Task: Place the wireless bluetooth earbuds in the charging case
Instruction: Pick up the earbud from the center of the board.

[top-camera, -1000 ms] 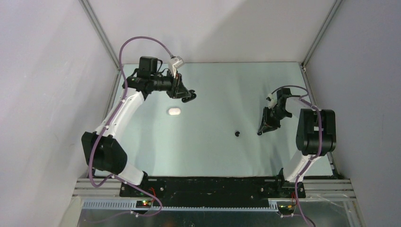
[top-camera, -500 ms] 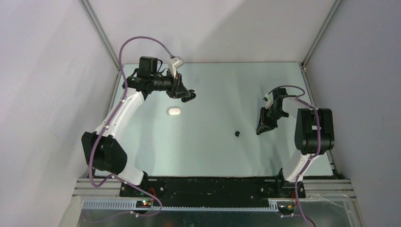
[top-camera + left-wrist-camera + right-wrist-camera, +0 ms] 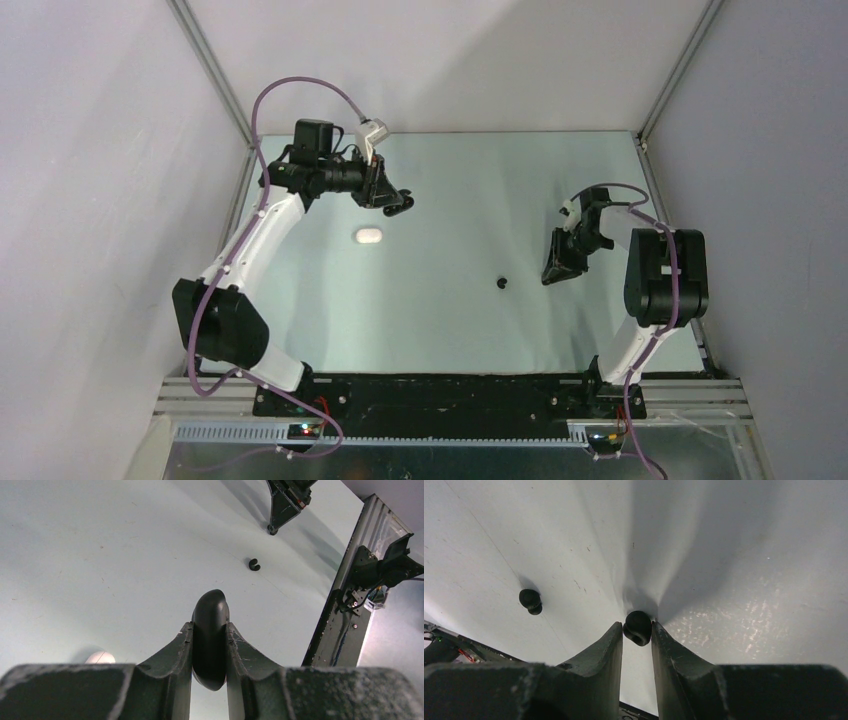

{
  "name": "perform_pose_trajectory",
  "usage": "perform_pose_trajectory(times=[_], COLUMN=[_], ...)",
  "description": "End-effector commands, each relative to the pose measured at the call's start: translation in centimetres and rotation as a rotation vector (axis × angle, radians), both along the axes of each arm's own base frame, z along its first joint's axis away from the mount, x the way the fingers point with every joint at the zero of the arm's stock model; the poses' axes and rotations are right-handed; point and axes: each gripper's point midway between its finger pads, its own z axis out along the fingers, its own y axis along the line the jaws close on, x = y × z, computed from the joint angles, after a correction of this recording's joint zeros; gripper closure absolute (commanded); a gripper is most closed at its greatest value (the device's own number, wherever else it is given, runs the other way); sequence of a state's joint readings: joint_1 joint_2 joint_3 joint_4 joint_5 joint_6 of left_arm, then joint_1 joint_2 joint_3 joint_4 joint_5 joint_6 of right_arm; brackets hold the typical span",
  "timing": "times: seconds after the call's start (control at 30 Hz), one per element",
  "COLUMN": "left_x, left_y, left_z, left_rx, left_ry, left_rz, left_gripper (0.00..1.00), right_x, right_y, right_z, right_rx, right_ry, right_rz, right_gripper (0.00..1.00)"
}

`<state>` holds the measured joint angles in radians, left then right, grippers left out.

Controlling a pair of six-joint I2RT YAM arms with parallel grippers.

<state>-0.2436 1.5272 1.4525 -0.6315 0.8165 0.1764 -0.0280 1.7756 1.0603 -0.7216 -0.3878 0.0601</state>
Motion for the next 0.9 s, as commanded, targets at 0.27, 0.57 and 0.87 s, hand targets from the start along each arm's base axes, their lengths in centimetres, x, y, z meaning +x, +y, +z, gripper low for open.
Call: perform_pose_trajectory(times=[0.27, 0.57, 0.87], left_x=[-0.5, -0.4, -0.6], left_y=[0.2, 0.3, 0.3], left_z=[1.0, 1.1, 1.0], left_rx=[-0.006, -0.004, -0.004], left_ry=[-0.052, -0.054, -0.052], left_rz=[-0.012, -0.008, -0.009], left_gripper=[1.0, 1.0, 1.0], right_x=[-1.1, -0.6, -0.6], right_y=[1.0, 0.1, -0.6], right_z=[1.2, 1.0, 1.5], right_rx=[0.074, 0.035, 0.034], right_ry=[0.009, -0.009, -0.014], right_rz=[-0.023, -0.06, -0.084], right_gripper=[0.68, 0.75, 0.82])
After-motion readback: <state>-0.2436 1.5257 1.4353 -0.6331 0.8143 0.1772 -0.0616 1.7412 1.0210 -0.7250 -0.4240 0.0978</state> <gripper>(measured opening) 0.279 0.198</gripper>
